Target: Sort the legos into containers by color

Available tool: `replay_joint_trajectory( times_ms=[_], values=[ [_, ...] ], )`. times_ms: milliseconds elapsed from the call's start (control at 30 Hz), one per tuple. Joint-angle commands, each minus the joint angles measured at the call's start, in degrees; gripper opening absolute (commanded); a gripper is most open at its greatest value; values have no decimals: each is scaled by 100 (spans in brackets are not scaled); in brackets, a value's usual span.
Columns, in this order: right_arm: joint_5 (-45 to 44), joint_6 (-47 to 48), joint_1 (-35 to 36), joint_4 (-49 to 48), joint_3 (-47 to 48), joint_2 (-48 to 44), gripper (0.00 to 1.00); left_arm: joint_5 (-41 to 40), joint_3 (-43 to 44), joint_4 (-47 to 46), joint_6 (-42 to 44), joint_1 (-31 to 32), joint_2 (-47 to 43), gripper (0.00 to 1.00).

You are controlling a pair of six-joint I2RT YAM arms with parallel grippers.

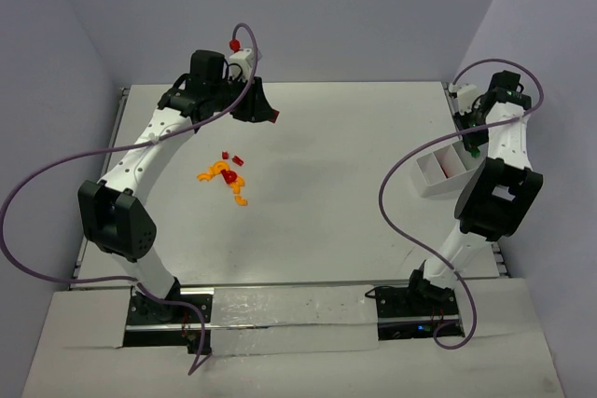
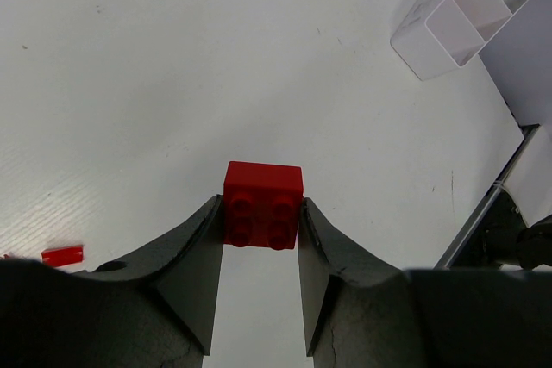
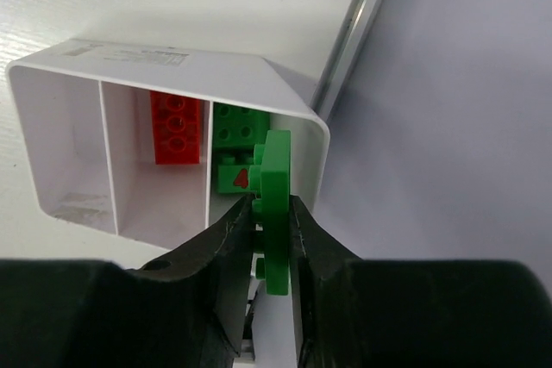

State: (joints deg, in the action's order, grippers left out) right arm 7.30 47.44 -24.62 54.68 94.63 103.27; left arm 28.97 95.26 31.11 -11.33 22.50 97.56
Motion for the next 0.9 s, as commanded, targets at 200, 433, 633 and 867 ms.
replay_joint_trajectory(
  times_ms=[200, 433, 633, 867],
  values=[
    [24, -7, 10, -186, 30, -155, 68, 20, 248, -52, -17, 0, -62, 0],
    [1238, -422, 119, 389, 770, -899, 81, 1006, -317, -780, -840, -167, -394, 0],
    [2152, -1826, 1416, -168, 285, -2030, 99, 2736, -1689, -3284, -3041, -352, -797, 0],
    [2472, -3115, 3767, -1578, -225, -2390, 100, 3827, -3207, -7228, -6429, -361, -1013, 0]
  ],
)
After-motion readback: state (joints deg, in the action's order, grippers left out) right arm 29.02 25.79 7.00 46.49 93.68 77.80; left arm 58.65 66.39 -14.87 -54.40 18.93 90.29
